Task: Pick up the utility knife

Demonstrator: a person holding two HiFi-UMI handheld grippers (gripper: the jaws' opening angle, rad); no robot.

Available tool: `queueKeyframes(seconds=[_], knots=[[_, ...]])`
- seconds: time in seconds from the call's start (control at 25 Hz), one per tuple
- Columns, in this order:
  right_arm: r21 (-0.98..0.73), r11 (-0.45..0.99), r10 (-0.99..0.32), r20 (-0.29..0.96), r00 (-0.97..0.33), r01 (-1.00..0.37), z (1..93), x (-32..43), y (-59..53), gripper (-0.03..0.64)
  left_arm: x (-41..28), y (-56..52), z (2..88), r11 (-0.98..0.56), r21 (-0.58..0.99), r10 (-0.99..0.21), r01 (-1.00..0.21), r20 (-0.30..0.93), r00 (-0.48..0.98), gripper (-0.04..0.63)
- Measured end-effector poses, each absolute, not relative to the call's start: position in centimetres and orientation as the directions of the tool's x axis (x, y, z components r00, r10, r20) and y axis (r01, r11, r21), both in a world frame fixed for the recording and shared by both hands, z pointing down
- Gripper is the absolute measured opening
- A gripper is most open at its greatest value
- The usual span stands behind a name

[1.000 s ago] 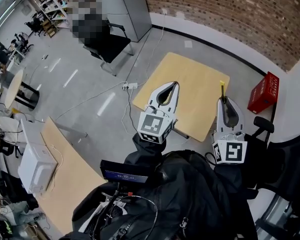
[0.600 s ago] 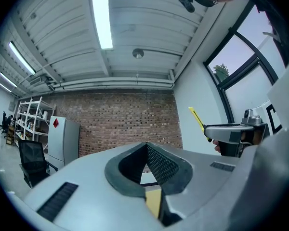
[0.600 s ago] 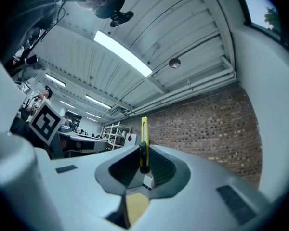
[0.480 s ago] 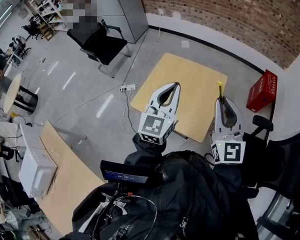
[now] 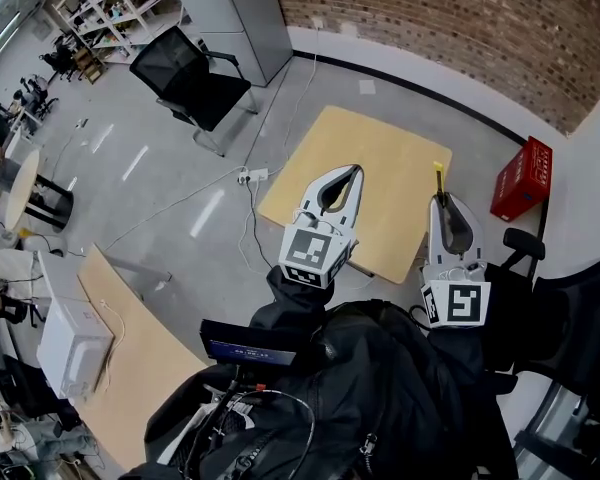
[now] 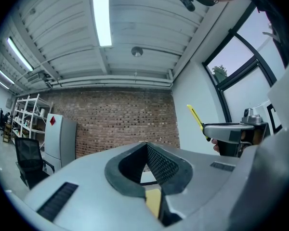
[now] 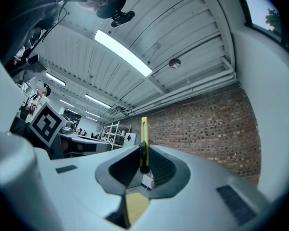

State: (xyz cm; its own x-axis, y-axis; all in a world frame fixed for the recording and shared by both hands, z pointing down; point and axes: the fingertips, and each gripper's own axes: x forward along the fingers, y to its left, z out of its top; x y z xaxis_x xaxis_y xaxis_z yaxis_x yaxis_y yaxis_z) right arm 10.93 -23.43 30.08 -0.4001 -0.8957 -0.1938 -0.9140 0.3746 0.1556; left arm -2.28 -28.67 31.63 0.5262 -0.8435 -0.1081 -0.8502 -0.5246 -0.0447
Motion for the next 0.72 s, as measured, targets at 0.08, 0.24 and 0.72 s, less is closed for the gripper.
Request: queueKeyframes(seconds=[0.08, 0.24, 0.72], knots=[[0.156, 0.373, -0.897, -0.192, -0.399, -0.914, 30.1, 11.0, -23.4, 0.061, -2.3, -28.7, 31.6, -0.521, -0.042, -0.846, -0.852, -0.11, 0.522, 0.0], [0.155, 0.372, -0.898, -0.187, -0.397, -0.915, 30.4, 11.1, -23.3, 0.061, -2.4, -28.8, 31.9, -0.519, -0.038, -0.848, -0.854, -0.107, 0.52, 0.0], [0.16, 0.357, -0.906, -0.178, -0.383, -0.92, 30.6, 11.4, -23.4, 0.06, -2.3, -29.0, 32.8, -0.524, -0.022, -0.847, -0.851, -0.087, 0.524, 0.0]])
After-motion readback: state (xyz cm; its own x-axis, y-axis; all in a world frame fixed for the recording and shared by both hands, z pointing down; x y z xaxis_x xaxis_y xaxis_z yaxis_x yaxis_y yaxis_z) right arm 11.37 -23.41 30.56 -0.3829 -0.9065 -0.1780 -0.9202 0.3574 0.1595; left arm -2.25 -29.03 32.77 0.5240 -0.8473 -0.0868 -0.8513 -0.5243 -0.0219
